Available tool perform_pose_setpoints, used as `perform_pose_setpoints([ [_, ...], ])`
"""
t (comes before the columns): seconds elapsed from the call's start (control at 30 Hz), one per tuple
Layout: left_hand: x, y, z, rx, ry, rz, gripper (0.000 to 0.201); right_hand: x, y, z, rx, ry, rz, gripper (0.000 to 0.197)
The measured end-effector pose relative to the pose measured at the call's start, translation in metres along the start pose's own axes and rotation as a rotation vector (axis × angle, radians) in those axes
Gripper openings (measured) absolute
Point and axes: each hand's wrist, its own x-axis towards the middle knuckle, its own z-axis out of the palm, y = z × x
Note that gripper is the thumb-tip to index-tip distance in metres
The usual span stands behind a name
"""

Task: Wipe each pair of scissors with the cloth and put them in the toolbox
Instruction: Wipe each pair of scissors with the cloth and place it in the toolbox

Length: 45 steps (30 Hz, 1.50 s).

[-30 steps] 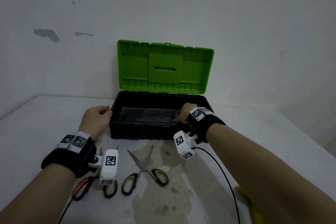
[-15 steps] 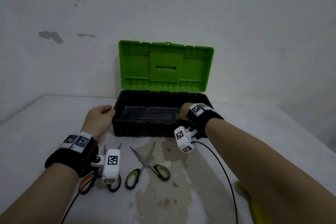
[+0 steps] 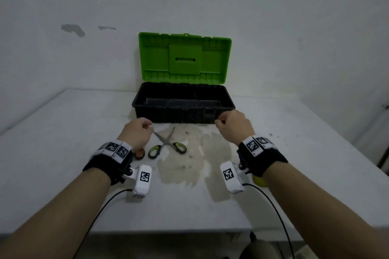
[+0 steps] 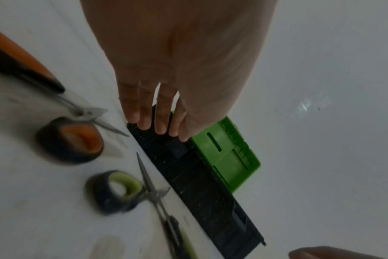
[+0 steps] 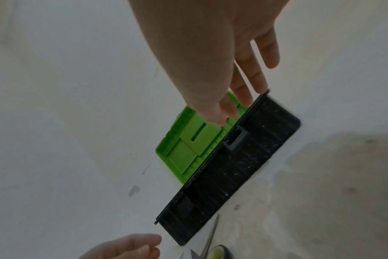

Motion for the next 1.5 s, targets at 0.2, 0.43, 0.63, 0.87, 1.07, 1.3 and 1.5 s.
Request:
perform_pose_setpoints([
  [0.2, -0.025, 0.020, 0.018, 0.169, -0.069, -0.063, 0.024, -0.057, 0.064, -0.014, -0.030, -0.069, 0.182, 0.032],
  [0.43, -0.034, 0.028, 0.040, 0.461, -0.078, -0.044, 0.027, -0.084, 0.091, -0.012, -0.106, -0.206, 0.217, 0.034],
  [0.63, -0.030, 0.026, 0.040, 0.464, -0.083, -0.047, 0.015, -0.083, 0.099, -0.010, -0.060, -0.211, 0.176, 0.020],
  [0.87, -0.049, 0.039, 0.030, -0.133, -0.141, -0.113, 0.008, -0.089, 0.089, -0.025, 0.365, -0.093, -0.083, 0.019],
  [1.07, -0.098, 0.068, 0.043, -0.534, -0.317, -0.064, 0.016, -0.108, 0.064, -0.031, 0.608, -0.129, -0.051, 0.014],
  [1.3, -0.126, 0.085, 0.076, -0.671, -0.365, 0.026, 0.019, -0.120, 0.075, -0.022, 0.671, -0.108, -0.143, 0.007],
  [1.5, -0.133, 0.092, 0.097, -0.661, -0.313, 0.055, 0.023, -0.129, 0.077, -0.027, 0.703, -0.032, -0.202, 0.006],
])
